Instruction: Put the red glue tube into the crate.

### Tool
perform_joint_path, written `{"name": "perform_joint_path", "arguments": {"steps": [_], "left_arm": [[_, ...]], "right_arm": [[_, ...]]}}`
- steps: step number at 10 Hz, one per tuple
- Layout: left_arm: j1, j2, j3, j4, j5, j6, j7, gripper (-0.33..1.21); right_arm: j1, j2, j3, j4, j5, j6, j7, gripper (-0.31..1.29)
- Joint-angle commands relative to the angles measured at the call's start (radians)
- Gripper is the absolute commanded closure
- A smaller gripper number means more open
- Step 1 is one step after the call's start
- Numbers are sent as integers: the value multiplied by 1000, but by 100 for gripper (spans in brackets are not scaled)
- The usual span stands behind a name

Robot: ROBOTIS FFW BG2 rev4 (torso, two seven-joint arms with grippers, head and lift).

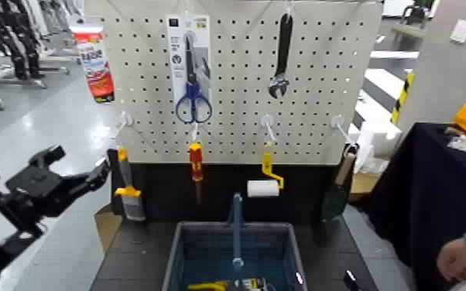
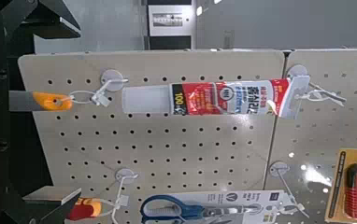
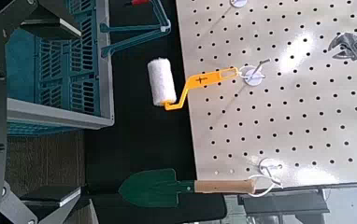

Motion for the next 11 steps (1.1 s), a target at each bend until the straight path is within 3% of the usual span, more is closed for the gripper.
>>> {"name": "perform_joint_path", "arguments": {"steps": [1, 3, 7, 11], "left_arm": [[-86, 47, 12, 23, -3, 64, -55, 13], [-141, 76, 11, 43, -12, 98, -98, 14], [-248, 105, 6, 113, -24, 115, -178, 14], [-379, 144, -40, 224, -30, 119, -267, 14]], "right_arm": [[-12, 4, 0, 9, -6, 0, 10, 13], [-22, 2, 5, 17, -16, -2, 22, 13], [-38, -2, 11, 29, -25, -3, 35, 13], [-54, -6, 19, 43, -35, -9, 47, 13]]}}
